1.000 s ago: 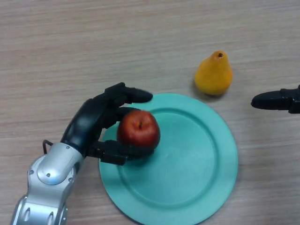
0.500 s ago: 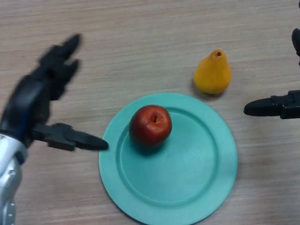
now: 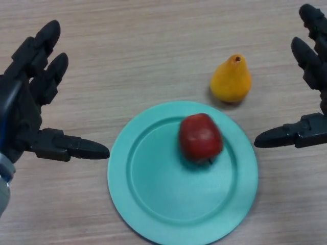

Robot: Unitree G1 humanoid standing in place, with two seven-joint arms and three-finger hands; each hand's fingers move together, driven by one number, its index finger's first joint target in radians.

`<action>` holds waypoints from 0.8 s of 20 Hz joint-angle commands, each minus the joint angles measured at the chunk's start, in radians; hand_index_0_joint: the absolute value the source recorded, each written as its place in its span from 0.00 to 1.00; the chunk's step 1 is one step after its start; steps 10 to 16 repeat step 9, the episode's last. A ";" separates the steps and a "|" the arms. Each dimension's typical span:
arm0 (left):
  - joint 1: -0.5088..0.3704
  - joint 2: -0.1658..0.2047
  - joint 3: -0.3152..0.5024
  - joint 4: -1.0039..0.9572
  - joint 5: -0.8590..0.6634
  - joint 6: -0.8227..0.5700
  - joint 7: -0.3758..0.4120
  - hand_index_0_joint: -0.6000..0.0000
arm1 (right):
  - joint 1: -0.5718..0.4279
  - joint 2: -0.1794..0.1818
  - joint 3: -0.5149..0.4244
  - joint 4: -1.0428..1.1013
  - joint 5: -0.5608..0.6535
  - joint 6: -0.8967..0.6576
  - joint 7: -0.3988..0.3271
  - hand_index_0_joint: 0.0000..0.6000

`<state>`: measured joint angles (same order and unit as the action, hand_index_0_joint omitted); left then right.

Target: Pick up the red apple and place it on the plate

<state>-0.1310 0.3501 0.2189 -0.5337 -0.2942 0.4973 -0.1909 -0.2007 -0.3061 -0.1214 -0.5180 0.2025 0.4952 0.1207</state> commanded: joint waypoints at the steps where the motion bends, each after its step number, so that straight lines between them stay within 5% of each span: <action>1: 0.002 0.039 0.125 -0.061 -0.003 -0.167 -0.035 1.00 | -0.019 -0.055 -0.080 -0.065 -0.029 -0.102 0.014 0.00; 7: 0.035 0.050 0.143 0.009 0.116 -0.364 -0.168 1.00 | -0.014 -0.056 -0.065 -0.056 -0.142 -0.125 0.082 0.00; 16: 0.010 0.046 0.143 0.044 0.093 -0.411 -0.134 1.00 | -0.008 -0.039 -0.045 -0.067 -0.176 -0.097 0.079 0.00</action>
